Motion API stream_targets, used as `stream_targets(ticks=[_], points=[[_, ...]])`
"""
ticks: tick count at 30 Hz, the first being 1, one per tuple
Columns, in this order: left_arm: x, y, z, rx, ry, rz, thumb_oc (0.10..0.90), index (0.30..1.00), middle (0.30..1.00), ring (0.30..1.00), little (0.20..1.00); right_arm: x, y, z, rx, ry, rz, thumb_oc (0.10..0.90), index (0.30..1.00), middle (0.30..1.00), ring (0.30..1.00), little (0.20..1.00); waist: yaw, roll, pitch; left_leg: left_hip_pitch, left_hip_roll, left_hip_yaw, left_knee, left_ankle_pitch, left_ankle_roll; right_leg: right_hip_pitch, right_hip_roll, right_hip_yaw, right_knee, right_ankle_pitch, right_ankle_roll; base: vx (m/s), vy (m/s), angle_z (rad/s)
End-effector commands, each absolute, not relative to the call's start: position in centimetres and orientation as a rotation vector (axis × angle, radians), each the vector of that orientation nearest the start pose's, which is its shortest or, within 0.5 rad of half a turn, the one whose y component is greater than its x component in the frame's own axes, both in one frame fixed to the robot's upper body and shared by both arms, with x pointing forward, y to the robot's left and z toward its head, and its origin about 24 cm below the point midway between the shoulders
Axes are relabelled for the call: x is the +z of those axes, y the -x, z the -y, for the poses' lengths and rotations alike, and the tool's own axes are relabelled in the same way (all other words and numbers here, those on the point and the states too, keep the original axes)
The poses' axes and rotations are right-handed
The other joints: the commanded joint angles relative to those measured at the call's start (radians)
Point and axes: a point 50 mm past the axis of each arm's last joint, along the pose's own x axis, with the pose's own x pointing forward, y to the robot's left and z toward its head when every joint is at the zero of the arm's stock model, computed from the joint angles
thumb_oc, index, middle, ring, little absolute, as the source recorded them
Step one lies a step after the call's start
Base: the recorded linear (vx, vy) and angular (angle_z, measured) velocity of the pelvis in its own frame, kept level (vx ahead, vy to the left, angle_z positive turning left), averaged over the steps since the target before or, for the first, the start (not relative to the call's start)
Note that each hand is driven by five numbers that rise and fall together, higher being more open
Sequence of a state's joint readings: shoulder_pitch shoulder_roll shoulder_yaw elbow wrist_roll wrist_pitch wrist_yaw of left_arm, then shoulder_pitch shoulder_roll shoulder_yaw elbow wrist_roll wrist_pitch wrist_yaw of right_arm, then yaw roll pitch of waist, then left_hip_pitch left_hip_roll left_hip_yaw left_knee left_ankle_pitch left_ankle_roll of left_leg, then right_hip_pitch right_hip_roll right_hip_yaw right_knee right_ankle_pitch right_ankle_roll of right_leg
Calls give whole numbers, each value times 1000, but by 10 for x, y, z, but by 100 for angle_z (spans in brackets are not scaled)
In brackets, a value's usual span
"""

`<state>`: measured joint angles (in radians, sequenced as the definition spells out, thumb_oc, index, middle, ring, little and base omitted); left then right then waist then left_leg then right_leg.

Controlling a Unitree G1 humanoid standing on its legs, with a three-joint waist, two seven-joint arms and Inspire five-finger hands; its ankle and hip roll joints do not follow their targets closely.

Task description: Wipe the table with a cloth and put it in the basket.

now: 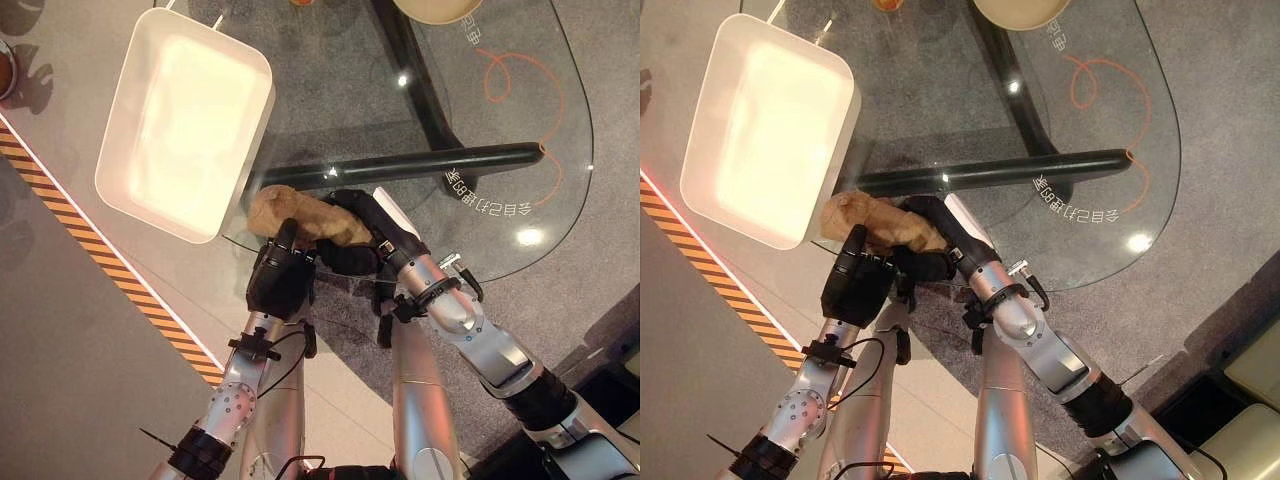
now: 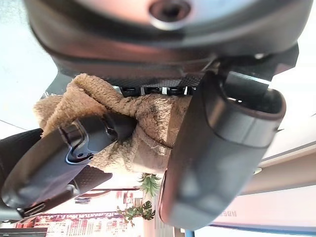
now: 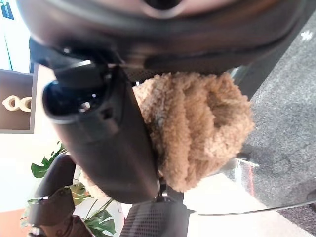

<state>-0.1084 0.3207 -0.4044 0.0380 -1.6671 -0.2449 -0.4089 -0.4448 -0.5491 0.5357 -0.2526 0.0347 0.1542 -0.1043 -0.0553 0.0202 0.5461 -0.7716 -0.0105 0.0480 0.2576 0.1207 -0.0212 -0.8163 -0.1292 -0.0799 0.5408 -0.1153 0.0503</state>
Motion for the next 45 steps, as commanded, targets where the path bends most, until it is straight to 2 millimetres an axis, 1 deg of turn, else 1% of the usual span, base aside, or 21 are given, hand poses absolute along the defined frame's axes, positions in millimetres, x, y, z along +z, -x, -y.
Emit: stream_targets(ticks=[1, 4, 7, 9, 10, 13, 16, 17, 18, 20, 21, 30, 37, 41, 42, 43, 44, 45], points=[[143, -247, -120, -807, 1390, 513, 800, 900, 900, 900, 900, 157, -259, 74, 624, 630, 466, 100, 300, 300, 300, 200, 25, -8, -26, -5, -53, 96, 147, -152, 48, 22, 84, -36, -187, 144, -18, 0, 0, 0], [145, -248, -123, -789, 1389, 531, 800, 900, 900, 900, 900, 155, -257, 72, 687, 687, 451, 100, 300, 300, 300, 200, 28, -11, -26, -5, -55, 93, 149, -152, 48, 21, 83, -36, -185, 144, -17, 0, 0, 0], [146, -250, -124, -773, 1378, 538, 800, 900, 900, 900, 900, 154, -257, 72, 701, 726, 449, 100, 300, 300, 300, 200, 30, -12, -26, -7, -56, 91, 151, -152, 47, 21, 83, -37, -184, 144, -17, 0, 0, 0], [146, -251, -127, -736, 1368, 541, 800, 900, 900, 900, 900, 155, -258, 72, 722, 783, 453, 100, 300, 300, 300, 200, 34, -15, -26, -5, -57, 88, 148, -151, 47, 22, 83, -38, -186, 145, -15, 0, 0, 0], [146, -251, -127, -734, 1368, 540, 800, 900, 900, 900, 900, 155, -258, 72, 723, 784, 453, 100, 300, 300, 300, 200, 34, -15, -26, -5, -57, 88, 147, -150, 47, 22, 83, -38, -186, 145, -15, 0, 0, 0], [145, -255, -132, -651, 1363, 526, 800, 900, 900, 900, 900, 157, -258, 73, 745, 855, 462, 100, 300, 300, 300, 200, 38, -18, -26, -7, -60, 82, 147, -149, 48, 20, 83, -43, -184, 145, -14, -4, -11, 3], [145, -256, -134, -618, 1372, 517, 800, 900, 900, 900, 900, 158, -259, 74, 752, 875, 460, 100, 300, 300, 300, 200, 41, -19, -26, -9, -61, 80, 148, -149, 48, 19, 82, -44, -183, 145, -13, -2, -13, 11], [144, -257, -137, -586, 1371, 516, 525, 665, 665, 665, 625, 159, -260, 74, 759, 895, 455, 100, 300, 300, 300, 200, 43, -21, -26, -9, -62, 78, 150, -149, 47, 20, 82, -45, -183, 144, -12, 2, -21, 8], [144, -257, -139, -568, 1370, 518, 314, 484, 484, 484, 414, 159, -260, 75, 760, 911, 454, 100, 300, 300, 300, 200, 45, -22, -26, -10, -62, 77, 149, -148, 47, 18, 82, -47, -182, 145, -11, 4, -20, 6], [144, -257, -140, -558, 1371, 520, 116, 314, 314, 314, 216, 160, -260, 76, 759, 916, 453, 100, 300, 300, 300, 200, 46, -22, -26, -12, -63, 77, 148, -148, 48, 16, 82, -48, -183, 145, -12, 0, 0, 0], [144, -257, -140, -551, 1377, 524, 100, 300, 300, 300, 200, 160, -261, 77, 755, 915, 452, 100, 300, 300, 300, 200, 48, -23, -26, -13, -63, 76, 147, -148, 48, 15, 81, -49, -184, 146, -11, 0, 0, 0], [145, -257, -144, -531, 1421, 559, 100, 300, 300, 300, 200, 161, -264, 79, 716, 903, 459, 100, 300, 300, 300, 200, 53, -29, -26, -13, -64, 76, 147, -152, 48, 16, 78, -58, -184, 145, -9, 0, 0, 0], [147, -257, -142, -538, 1443, 561, 100, 300, 300, 300, 200, 163, -265, 81, 688, 887, 463, 100, 300, 300, 300, 200, 53, -32, -26, -15, -64, 77, 149, -153, 46, 15, 72, -67, -184, 146, -8, 0, 0, 0], [147, -257, -141, -542, 1448, 558, 100, 300, 300, 300, 200, 166, -267, 82, 625, 838, 485, 100, 300, 300, 300, 200, 52, -32, -26, -17, -63, 81, 148, -155, 47, 12, 71, -68, -184, 147, -7, 0, 0, 0], [147, -257, -140, -542, 1449, 557, 100, 300, 300, 300, 200, 168, -268, 83, 593, 809, 501, 193, 380, 380, 380, 293, 52, -32, -26, -17, -62, 81, 148, -156, 47, 11, 72, -67, -184, 147, -7, 0, 0, 0], [147, -257, -139, -542, 1450, 557, 100, 300, 300, 300, 200, 169, -268, 83, 569, 791, 512, 729, 839, 839, 839, 829, 51, -32, -26, -16, -62, 81, 147, -157, 48, 11, 71, -67, -183, 146, -6, 0, 0, 0], [147, -257, -139, -542, 1450, 558, 100, 300, 300, 300, 200, 170, -269, 84, 548, 767, 519, 800, 900, 900, 900, 900, 50, -32, -26, -16, -62, 82, 148, -158, 48, 10, 72, -66, -182, 146, -6, 0, 0, 0], [147, -257, -139, -542, 1451, 558, 100, 300, 300, 300, 200, 171, -269, 84, 537, 751, 523, 800, 900, 900, 900, 900, 50, -32, -26, -17, -62, 82, 149, -158, 48, 9, 72, -65, -182, 146, -7, 0, 0, 0]])
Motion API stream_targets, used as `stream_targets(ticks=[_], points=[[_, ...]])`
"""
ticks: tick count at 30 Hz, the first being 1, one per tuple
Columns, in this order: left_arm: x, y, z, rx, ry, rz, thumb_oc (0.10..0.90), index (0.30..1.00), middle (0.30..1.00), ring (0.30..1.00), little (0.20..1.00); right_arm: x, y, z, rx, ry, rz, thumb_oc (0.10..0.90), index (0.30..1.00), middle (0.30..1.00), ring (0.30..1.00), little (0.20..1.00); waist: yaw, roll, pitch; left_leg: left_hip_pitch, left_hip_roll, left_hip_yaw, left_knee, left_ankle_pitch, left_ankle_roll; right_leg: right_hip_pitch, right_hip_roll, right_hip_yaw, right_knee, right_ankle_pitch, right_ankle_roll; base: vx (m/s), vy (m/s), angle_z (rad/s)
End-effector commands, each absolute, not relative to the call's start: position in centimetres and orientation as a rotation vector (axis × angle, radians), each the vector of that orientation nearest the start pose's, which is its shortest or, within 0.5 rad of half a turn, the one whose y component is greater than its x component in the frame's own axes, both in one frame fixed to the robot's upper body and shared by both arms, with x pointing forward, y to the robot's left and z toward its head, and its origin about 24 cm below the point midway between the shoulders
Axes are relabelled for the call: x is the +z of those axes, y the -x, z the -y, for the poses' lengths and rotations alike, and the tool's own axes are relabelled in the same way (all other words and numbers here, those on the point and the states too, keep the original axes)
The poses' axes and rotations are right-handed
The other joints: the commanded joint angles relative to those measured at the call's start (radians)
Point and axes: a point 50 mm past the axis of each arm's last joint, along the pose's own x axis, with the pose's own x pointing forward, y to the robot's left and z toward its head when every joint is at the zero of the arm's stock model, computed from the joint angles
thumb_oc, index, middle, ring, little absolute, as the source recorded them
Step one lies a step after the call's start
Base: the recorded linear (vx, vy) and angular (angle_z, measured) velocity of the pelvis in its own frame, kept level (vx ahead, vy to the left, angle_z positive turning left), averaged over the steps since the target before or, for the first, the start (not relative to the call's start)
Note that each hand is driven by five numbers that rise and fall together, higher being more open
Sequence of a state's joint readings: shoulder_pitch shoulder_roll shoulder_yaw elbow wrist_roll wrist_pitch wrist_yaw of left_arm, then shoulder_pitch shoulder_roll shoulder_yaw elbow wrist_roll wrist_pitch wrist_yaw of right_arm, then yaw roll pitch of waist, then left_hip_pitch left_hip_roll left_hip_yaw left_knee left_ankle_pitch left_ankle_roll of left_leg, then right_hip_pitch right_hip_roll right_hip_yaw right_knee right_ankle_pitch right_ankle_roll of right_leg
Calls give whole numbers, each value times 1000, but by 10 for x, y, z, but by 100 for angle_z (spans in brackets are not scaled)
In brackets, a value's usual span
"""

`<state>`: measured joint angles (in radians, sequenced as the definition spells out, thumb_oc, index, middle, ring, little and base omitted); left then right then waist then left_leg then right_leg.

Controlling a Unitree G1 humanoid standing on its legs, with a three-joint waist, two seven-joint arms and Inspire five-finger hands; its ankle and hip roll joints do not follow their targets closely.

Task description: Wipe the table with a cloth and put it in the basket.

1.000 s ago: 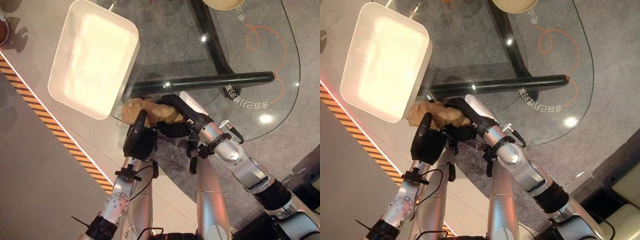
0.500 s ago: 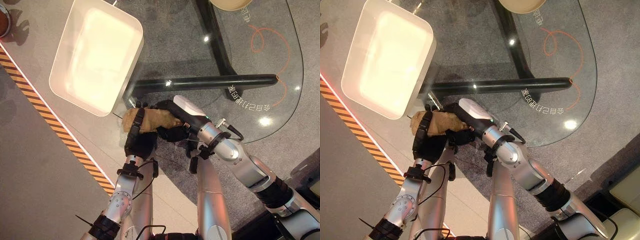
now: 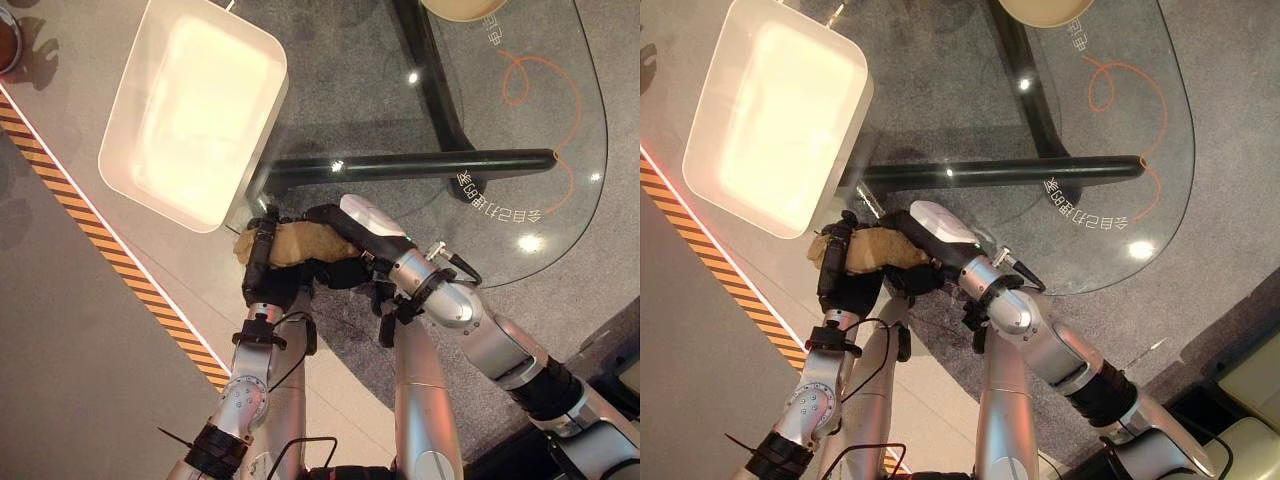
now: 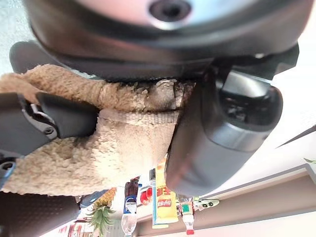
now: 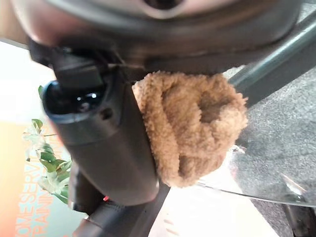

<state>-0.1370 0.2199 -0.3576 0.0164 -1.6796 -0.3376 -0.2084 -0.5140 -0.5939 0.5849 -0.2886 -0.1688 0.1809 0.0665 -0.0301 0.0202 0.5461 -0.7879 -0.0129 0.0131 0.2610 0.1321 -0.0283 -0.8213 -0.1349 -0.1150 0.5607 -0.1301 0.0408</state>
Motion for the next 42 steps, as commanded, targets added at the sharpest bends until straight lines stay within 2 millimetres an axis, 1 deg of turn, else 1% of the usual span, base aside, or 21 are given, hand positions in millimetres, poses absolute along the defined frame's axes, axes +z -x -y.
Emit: stream_targets(ticks=[1, 5, 18, 24, 27, 32, 40, 41, 42], points=[[147, -257, -138, -543, 1451, 560, 100, 300, 300, 300, 200, 172, -270, 84, 519, 727, 532, 800, 900, 900, 900, 900, 23, -31, -26, -2, -60, 117, 146, -171, 54, 12, 78, -29, -201, 161, 3, 0, 0, 0], [146, -256, -137, -538, 1454, 566, 100, 300, 300, 300, 200, 176, -269, 88, 453, 643, 558, 800, 900, 900, 900, 900, 17, -29, -26, 4, -61, 120, 143, -173, 56, 16, 81, -25, -202, 160, 4, 0, 0, 0], [146, -255, -140, -526, 1450, 574, 100, 300, 300, 300, 200, 186, -267, 102, 309, 513, 621, 800, 900, 900, 900, 900, 7, -29, -26, 4, -56, 127, 145, -178, 59, 8, 85, -18, -191, 160, 6, 0, 0, 0], [145, -254, -142, -516, 1447, 578, 100, 300, 300, 300, 200, 191, -265, 109, 251, 425, 646, 800, 900, 900, 900, 900, 4, -30, -26, 4, -54, 129, 146, -181, 60, 6, 88, -15, -188, 159, 6, 0, 0, 0], [145, -254, -142, -510, 1443, 583, 100, 300, 300, 300, 200, 193, -263, 114, 217, 354, 658, 800, 900, 900, 900, 900, 1, -31, -26, 2, -52, 130, 147, -182, 60, 2, 89, -11, -185, 159, 6, 0, 0, 0], [144, -252, -144, -502, 1440, 597, 100, 300, 300, 300, 200, 191, -259, 121, 166, 273, 667, 800, 900, 900, 900, 900, -7, -30, -26, -2, -49, 135, 151, -185, 60, -3, 90, -7, -183, 160, 8, 0, 0, 0], [142, -251, -146, -492, 1438, 610, 100, 300, 300, 300, 200, 187, -255, 127, 145, 201, 660, 800, 900, 900, 900, 900, -14, -31, -26, -1, -47, 141, 144, -184, 59, -5, 93, -2, -188, 162, 9, 9, 2, 0], [138, -249, -147, -477, 1440, 599, 100, 300, 300, 300, 200, 182, -254, 128, 142, 198, 642, 800, 900, 900, 900, 900, -12, -27, -26, 28, -45, 132, 152, -217, 54, 22, 97, 2, -175, 130, 16, 0, 0, 0], [142, -250, -147, -488, 1438, 612, 100, 300, 300, 300, 200, 186, -255, 128, 140, 200, 657, 800, 900, 900, 900, 900, -14, -29, -26, -1, -45, 142, 144, -185, 58, -5, 93, -1, -188, 160, 9, 67, 21, -3]])
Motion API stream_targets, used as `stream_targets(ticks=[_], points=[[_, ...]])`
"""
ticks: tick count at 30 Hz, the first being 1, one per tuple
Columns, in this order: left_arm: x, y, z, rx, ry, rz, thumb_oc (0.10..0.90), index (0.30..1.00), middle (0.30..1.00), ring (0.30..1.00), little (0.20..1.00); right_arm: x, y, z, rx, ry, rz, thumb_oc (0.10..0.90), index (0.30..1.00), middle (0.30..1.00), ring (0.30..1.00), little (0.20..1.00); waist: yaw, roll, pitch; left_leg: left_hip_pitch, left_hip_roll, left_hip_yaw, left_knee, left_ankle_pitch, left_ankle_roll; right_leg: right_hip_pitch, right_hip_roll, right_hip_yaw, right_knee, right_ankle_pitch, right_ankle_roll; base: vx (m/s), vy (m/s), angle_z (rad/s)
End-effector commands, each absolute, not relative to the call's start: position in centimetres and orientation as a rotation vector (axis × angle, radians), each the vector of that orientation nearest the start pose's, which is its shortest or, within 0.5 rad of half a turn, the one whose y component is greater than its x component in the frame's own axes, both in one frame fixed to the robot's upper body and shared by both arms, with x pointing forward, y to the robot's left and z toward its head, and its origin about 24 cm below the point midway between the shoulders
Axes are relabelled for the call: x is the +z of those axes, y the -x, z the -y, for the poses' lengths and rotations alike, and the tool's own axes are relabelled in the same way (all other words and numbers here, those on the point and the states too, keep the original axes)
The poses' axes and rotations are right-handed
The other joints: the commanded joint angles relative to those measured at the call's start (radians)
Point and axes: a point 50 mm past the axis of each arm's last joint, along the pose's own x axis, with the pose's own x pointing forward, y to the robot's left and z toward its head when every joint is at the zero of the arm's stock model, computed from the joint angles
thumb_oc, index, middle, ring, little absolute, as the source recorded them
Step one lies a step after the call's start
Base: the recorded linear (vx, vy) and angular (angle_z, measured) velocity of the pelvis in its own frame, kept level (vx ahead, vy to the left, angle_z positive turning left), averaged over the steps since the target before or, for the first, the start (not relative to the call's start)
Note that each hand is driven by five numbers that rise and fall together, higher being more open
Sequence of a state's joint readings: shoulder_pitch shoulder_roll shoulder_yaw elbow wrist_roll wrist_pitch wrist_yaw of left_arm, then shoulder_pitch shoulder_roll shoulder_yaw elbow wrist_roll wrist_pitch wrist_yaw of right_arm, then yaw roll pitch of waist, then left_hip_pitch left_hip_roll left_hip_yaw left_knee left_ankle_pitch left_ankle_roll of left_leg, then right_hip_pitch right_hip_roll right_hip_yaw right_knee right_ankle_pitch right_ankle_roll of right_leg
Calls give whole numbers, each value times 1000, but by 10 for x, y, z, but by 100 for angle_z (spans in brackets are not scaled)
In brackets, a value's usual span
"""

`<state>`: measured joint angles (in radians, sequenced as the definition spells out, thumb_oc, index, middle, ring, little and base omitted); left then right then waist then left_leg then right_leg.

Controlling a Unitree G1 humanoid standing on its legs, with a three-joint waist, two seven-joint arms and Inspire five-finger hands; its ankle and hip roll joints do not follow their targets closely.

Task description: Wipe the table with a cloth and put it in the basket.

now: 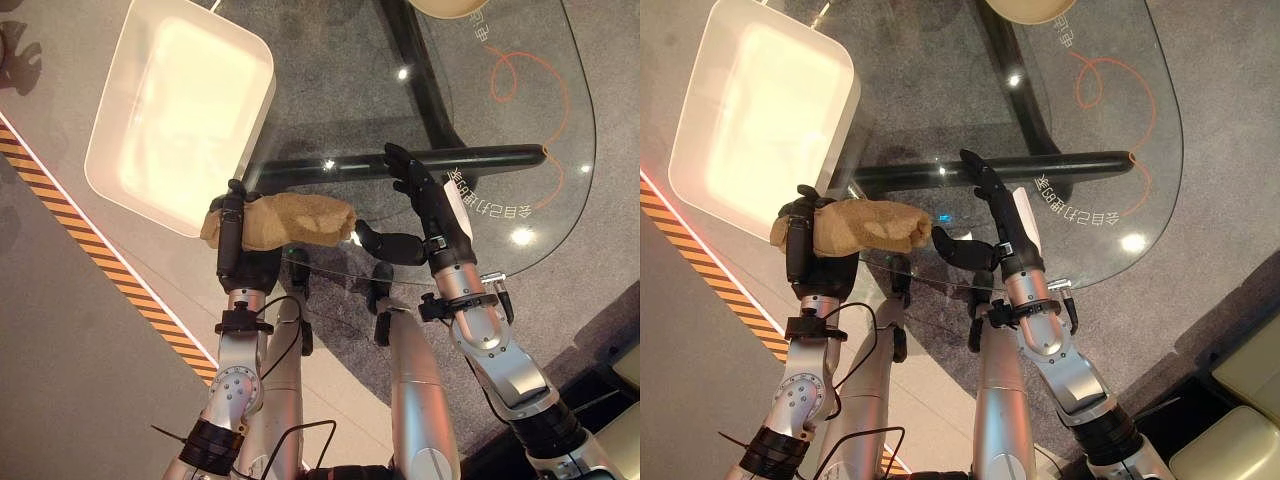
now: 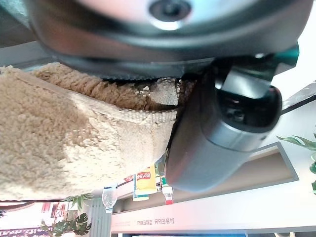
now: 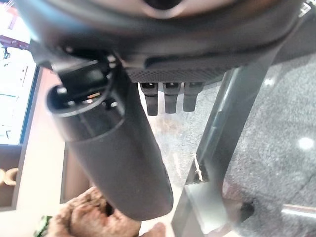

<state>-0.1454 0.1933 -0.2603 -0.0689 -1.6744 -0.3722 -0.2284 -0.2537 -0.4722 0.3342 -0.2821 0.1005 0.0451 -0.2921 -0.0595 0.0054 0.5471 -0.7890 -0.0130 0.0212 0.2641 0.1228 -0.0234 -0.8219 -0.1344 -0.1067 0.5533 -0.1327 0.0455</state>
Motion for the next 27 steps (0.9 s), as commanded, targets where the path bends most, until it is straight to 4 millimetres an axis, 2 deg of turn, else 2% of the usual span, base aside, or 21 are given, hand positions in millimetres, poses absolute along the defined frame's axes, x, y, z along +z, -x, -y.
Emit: stream_targets(ticks=[1, 2, 3, 4, 5, 6, 8, 9, 13, 19, 23, 24, 25, 26, 27], points=[[138, -249, -147, -474, 1437, 603, 100, 300, 300, 300, 200, 181, -254, 128, 141, 194, 638, 800, 900, 900, 900, 900, 18, -12, -27, 31, -43, 126, 147, -208, 48, 24, 96, -6, -168, 132, 11, -68, -5, -4], [141, -250, -147, -486, 1434, 615, 100, 300, 300, 300, 200, 185, -254, 128, 139, 195, 653, 800, 900, 900, 900, 900, 15, -14, -27, 2, -44, 135, 140, -176, 53, -2, 92, -9, -181, 163, 5, 0, 4, -5], [141, -250, -148, -484, 1422, 622, 100, 300, 300, 300, 200, 184, -254, 128, 142, 194, 650, 800, 900, 900, 900, 900, 15, -14, -27, 3, -45, 136, 138, -175, 53, -2, 93, -8, -182, 163, 5, 2, 2, -3], [137, -248, -148, -471, 1416, 614, 100, 300, 300, 300, 200, 180, -254, 128, 144, 193, 633, 800, 900, 900, 900, 900, 17, -12, -27, 31, -43, 127, 145, -207, 48, 24, 97, -4, -170, 132, 11, 70, 22, -2], [139, -247, -151, -464, 1377, 643, 100, 300, 300, 300, 200, 179, -254, 128, 149, 202, 620, 800, 900, 900, 900, 900, 16, -10, -27, 33, -43, 128, 144, -206, 47, 25, 99, -2, -169, 131, 11, 0, 0, 0], [144, -248, -152, -475, 1362, 665, 100, 300, 300, 300, 200, 182, -255, 128, 148, 206, 633, 800, 900, 900, 900, 900, 14, -11, -27, 4, -44, 137, 135, -174, 52, -1, 95, -5, -182, 160, 5, -63, 9, -1], [147, -247, -158, -449, 1287, 708, 100, 300, 300, 300, 200, 180, -255, 129, 152, 223, 615, 800, 900, 900, 900, 900, 14, -8, -27, 4, -44, 139, 134, -173, 52, -1, 97, -5, -183, 158, 3, 1, 22, -1], [144, -245, -159, -435, 1266, 708, 100, 300, 300, 300, 200, 176, -255, 129, 156, 224, 596, 800, 900, 900, 900, 900, 17, -6, -27, 32, -43, 131, 142, -204, 46, 25, 100, -1, -171, 128, 9, 70, 36, -1], [151, -242, -181, -297, 1076, 789, 100, 300, 300, 300, 200, 163, -254, 133, 180, 233, 516, 800, 900, 900, 900, 900, 18, 5, -27, 39, -43, 126, 146, -206, 43, 33, 104, 2, -165, 117, 7, 26, 38, -2], [172, -240, -211, -44, 811, 862, 100, 300, 300, 300, 200, 145, -255, 139, 197, 295, 410, 800, 900, 900, 900, 900, 17, 30, -27, 26, -43, 121, 163, -202, 39, 19, 104, 9, -140, 99, -1, 13, 82, -2], [182, -238, -225, 113, 682, 903, 100, 300, 300, 300, 200, 140, -259, 140, 193, 336, 371, 800, 900, 900, 900, 900, 19, 37, -27, 11, -43, 118, 173, -198, 38, 5, 102, 13, -128, 91, -6, -8, 67, -5], [186, -238, -226, 127, 659, 924, 100, 300, 300, 300, 200, 143, -260, 140, 190, 344, 378, 800, 900, 900, 900, 900, 18, 36, -27, -15, -43, 127, 167, -169, 43, -19, 99, 10, -138, 118, -12, 13, 94, 0], [188, -235, -231, 190, 587, 939, 100, 300, 300, 300, 200, 137, -260, 141, 195, 360, 341, 800, 900, 900, 900, 900, 21, 39, -27, 7, -42, 120, 175, -197, 37, 2, 101, 14, -125, 88, -8, 12, 77, 0], [190, -234, -231, 216, 561, 945, 100, 300, 300, 300, 200, 136, -260, 141, 197, 368, 331, 800, 900, 900, 900, 900, 20, 38, -27, 5, -41, 120, 178, -198, 36, 0, 101, 16, -123, 86, -8, 16, 94, 0], [195, -233, -233, 243, 525, 972, 100, 300, 300, 300, 200, 137, -262, 141, 198, 389, 328, 800, 900, 900, 900, 900, 18, 37, -27, -23, -40, 129, 173, -170, 41, -25, 98, 13, -132, 112, -15, -51, 59, -2]])
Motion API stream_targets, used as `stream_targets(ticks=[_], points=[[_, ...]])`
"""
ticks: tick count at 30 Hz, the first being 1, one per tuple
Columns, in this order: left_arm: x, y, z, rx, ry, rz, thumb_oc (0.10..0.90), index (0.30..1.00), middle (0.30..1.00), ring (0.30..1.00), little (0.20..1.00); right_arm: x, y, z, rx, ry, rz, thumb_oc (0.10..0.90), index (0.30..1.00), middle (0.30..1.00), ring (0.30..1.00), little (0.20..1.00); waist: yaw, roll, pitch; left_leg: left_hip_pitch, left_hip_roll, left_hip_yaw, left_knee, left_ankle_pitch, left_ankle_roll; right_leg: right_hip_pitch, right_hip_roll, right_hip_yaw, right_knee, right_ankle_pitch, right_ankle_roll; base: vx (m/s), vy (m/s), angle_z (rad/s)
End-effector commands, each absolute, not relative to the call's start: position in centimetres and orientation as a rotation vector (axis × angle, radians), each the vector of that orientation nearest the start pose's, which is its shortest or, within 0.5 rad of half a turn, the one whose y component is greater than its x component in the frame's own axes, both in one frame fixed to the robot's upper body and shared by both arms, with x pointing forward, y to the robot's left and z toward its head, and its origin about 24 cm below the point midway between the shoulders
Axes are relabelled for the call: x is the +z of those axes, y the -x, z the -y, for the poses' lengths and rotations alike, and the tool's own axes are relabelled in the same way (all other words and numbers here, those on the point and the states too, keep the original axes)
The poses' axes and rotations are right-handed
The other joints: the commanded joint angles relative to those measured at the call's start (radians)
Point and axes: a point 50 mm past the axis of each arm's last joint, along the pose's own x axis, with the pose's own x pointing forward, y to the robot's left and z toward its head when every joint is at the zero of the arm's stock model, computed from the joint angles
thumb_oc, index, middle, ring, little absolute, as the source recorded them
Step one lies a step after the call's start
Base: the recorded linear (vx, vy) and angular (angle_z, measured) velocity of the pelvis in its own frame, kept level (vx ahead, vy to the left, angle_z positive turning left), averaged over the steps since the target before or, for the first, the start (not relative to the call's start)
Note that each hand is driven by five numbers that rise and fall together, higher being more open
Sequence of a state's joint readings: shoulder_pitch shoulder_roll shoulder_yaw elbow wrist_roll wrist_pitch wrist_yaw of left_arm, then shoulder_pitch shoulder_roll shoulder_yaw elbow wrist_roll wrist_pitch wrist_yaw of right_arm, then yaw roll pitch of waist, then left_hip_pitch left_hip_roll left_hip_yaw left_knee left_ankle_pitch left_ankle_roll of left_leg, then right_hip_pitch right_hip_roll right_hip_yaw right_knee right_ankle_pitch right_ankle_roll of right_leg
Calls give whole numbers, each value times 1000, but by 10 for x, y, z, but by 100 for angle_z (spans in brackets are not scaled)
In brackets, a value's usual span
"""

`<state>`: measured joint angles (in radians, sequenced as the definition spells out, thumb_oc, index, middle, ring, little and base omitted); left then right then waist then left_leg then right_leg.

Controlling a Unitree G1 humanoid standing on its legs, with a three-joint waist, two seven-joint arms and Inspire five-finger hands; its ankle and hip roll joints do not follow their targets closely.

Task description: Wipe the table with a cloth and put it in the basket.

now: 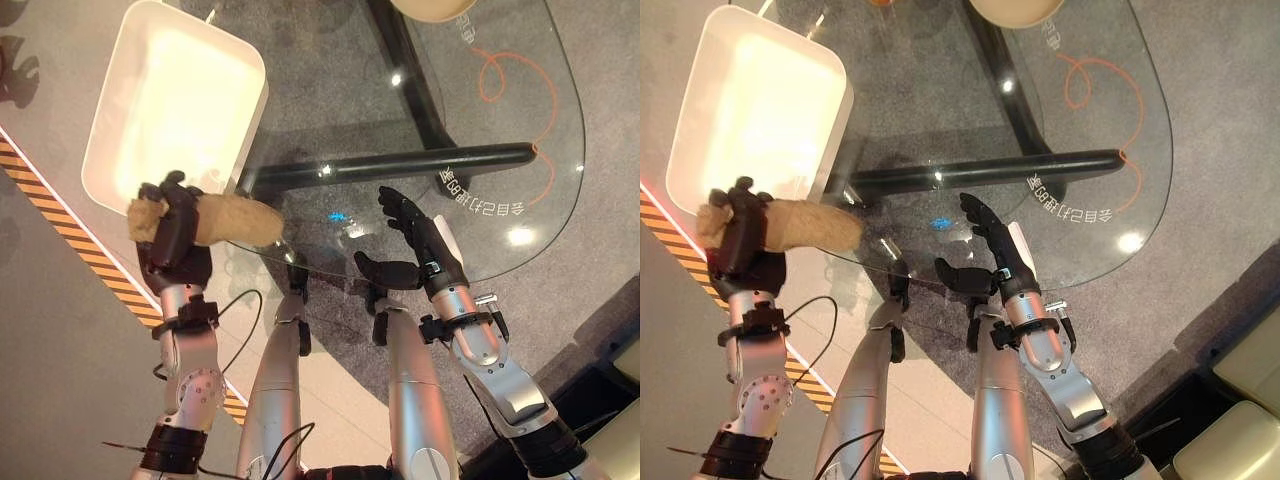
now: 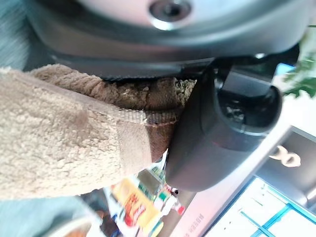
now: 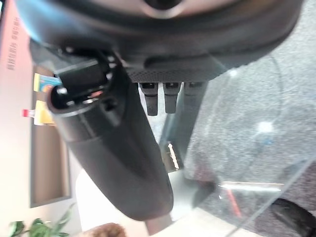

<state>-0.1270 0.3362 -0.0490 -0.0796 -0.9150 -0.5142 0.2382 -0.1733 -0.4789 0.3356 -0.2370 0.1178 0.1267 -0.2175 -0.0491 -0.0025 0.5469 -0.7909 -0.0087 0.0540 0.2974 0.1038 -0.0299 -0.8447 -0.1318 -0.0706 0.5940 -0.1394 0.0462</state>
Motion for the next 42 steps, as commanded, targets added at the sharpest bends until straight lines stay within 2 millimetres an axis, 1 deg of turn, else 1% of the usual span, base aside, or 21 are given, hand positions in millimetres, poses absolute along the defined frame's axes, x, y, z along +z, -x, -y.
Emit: stream_targets(ticks=[1, 6, 7, 10, 12, 16, 18, 23, 24, 25, 26, 28, 31, 35, 37, 38, 40, 42], points=[[197, -233, -234, 265, 496, 983, 100, 300, 300, 300, 200, 135, -263, 141, 203, 401, 317, 800, 900, 900, 900, 900, 8, 44, -27, -24, -44, 97, 141, -151, 47, -5, 95, -22, -171, 118, -16, -46, 77, -3], [212, -237, -242, 411, 318, 1011, 100, 300, 300, 300, 200, 122, -267, 140, 269, 438, 198, 800, 900, 900, 900, 900, 9, 42, -27, -38, -39, 100, 153, -153, 47, -17, 93, -19, -163, 112, -20, 36, 80, -3], [213, -238, -244, 457, 259, 1003, 100, 300, 300, 300, 200, 117, -266, 138, 290, 439, 156, 800, 900, 900, 900, 900, 11, 43, -27, -18, -39, 91, 162, -180, 42, 1, 96, -14, -151, 85, -16, 92, 98, 0], [219, -242, -249, 574, 110, 1016, 100, 300, 300, 300, 200, 112, -267, 136, 321, 456, 107, 800, 900, 900, 900, 900, 9, 38, -27, -28, -37, 91, 167, -180, 41, -8, 96, -11, -150, 86, -17, 43, 88, 1], [223, -245, -256, 688, -40, 1021, 100, 300, 300, 300, 200, 108, -268, 136, 336, 491, 74, 800, 900, 900, 900, 900, 7, 37, -27, -45, -33, 92, 177, -181, 39, -23, 93, -8, -149, 88, -18, 20, 110, -2], [230, -252, -269, 810, -125, 1004, 100, 300, 300, 300, 200, 104, -269, 138, 361, 513, 35, 800, 900, 900, 900, 900, -1, 32, -27, -72, -23, 102, 183, -178, 40, -51, 92, -6, -145, 93, -18, 6, 81, -1], [234, -257, -272, 861, -228, 994, 100, 300, 300, 300, 200, 101, -268, 138, 373, 507, 11, 800, 900, 900, 900, 900, -4, 27, -27, -74, -20, 104, 190, -190, 38, -56, 94, -3, -136, 85, -15, 36, 68, -1], [245, -261, -278, 968, -343, 1026, 100, 300, 300, 300, 200, 100, -270, 137, 394, 498, -20, 800, 900, 900, 900, 900, -7, 18, -27, -96, -18, 111, 196, -193, 39, -80, 96, 0, -137, 91, -12, 20, 64, 0], [249, -263, -282, 1012, -396, 1029, 100, 300, 300, 300, 200, 99, -270, 136, 402, 495, -28, 800, 900, 900, 900, 900, -10, 17, -27, -104, -17, 112, 198, -194, 37, -89, 96, 2, -137, 94, -10, 0, 63, 2], [251, -263, -282, 1025, -408, 1034, 100, 300, 300, 300, 200, 101, -271, 136, 403, 496, -24, 800, 900, 900, 900, 900, -11, 16, -27, -116, -18, 114, 196, -184, 39, -100, 95, 2, -142, 104, -11, 21, 76, 4], [252, -266, -285, 1057, -465, 1022, 100, 300, 300, 300, 200, 99, -271, 137, 409, 497, -35, 800, 900, 900, 900, 900, -12, 15, -27, -114, -16, 113, 203, -196, 35, -98, 95, 3, -137, 96, -9, 16, 47, 3], [257, -270, -289, 1094, -517, 1007, 100, 300, 300, 300, 200, 101, -273, 136, 414, 502, -35, 800, 900, 900, 900, 900, -16, 12, -27, -133, -16, 117, 204, -186, 35, -116, 93, 4, -145, 110, -8, 15, 55, -1], [258, -276, -293, 1106, -541, 966, 100, 300, 300, 300, 200, 100, -272, 136, 427, 505, -47, 800, 900, 900, 900, 900, -21, 9, -27, -133, -13, 117, 208, -197, 32, -117, 94, 7, -145, 106, -4, 23, 48, -2], [259, -286, -298, 1129, -613, 919, 100, 300, 300, 300, 200, 105, -276, 136, 441, 515, -59, 800, 900, 900, 900, 900, -28, -1, -27, -168, -7, 122, 213, -194, 25, -151, 94, 8, -146, 115, 1, 15, 40, -2], [263, -292, -299, 1139, -646, 904, 100, 300, 300, 300, 200, 108, -279, 137, 455, 520, -64, 800, 900, 900, 900, 900, -33, -9, -27, -193, -7, 124, 207, -180, 23, -175, 94, 10, -156, 132, 2, 5, 11, -6], [262, -293, -299, 1138, -657, 896, 100, 300, 300, 300, 200, 107, -279, 136, 460, 518, -73, 800, 900, 900, 900, 900, -31, -11, -27, -187, -6, 121, 210, -189, 21, -169, 96, 11, -151, 123, 3, 32, -8, -3], [267, -300, -299, 1140, -678, 887, 100, 300, 300, 300, 200, 107, -281, 135, 485, 519, -90, 800, 900, 900, 900, 900, -34, -19, -27, -207, -8, 118, 214, -189, 19, -186, 96, 10, -149, 126, 5, 16, -10, 0], [270, -303, -298, 1135, -706, 882, 100, 300, 300, 300, 200, 106, -283, 134, 499, 523, -101, 800, 900, 900, 900, 900, -33, -22, -27, -215, -7, 115, 218, -190, 18, -192, 97, 7, -147, 127, 5, 0, 0, 0]])
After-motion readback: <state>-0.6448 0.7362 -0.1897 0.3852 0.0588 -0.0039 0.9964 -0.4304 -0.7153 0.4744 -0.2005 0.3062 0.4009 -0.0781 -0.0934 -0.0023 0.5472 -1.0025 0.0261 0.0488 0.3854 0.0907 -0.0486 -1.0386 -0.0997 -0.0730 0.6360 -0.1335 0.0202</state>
